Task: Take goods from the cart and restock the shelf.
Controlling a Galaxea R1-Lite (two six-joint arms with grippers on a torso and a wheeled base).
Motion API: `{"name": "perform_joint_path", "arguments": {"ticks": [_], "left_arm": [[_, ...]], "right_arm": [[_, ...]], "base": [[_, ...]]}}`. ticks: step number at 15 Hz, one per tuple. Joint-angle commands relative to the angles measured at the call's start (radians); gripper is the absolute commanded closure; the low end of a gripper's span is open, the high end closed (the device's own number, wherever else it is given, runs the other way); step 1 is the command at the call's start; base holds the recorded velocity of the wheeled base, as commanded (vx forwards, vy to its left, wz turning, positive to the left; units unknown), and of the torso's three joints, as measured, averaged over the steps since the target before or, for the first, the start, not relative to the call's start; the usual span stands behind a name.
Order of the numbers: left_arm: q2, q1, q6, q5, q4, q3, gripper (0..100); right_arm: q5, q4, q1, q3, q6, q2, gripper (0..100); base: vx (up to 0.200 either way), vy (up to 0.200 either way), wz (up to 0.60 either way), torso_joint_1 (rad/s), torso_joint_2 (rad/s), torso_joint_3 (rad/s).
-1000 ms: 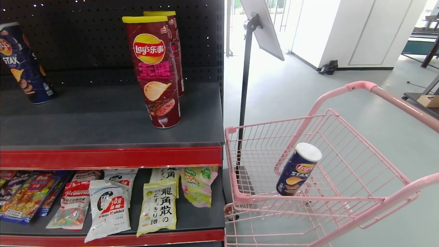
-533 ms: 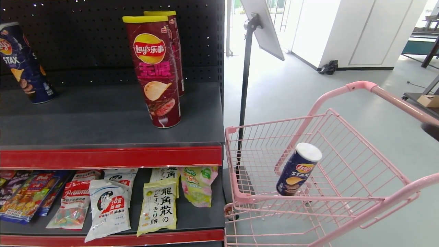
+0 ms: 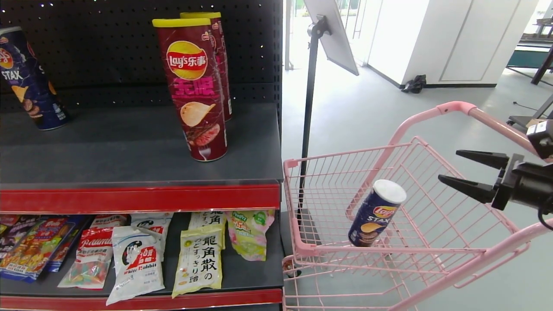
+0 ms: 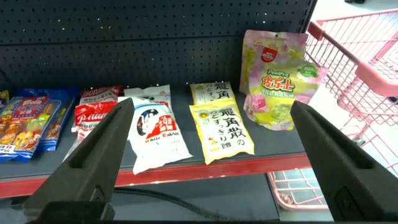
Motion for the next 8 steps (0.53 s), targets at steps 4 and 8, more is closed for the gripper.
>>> {"name": "perform_joint_path", "arguments": {"ticks": [4,8], "left_arm": [[0.0,0.0,-0.001,0.0,0.0,0.0,0],[0.0,0.0,-0.001,0.0,0.0,0.0,0]], "right_arm": [[0.055,0.0,0.032,-0.046,-0.063,0.291,0],[0.055,0.0,0.087,-0.104,-0.072,0.378,0]], "base": [[0.0,0.0,0.0,0.0,0.0,0.0],[0.0,0.0,0.0,0.0,0.0,0.0]]}}
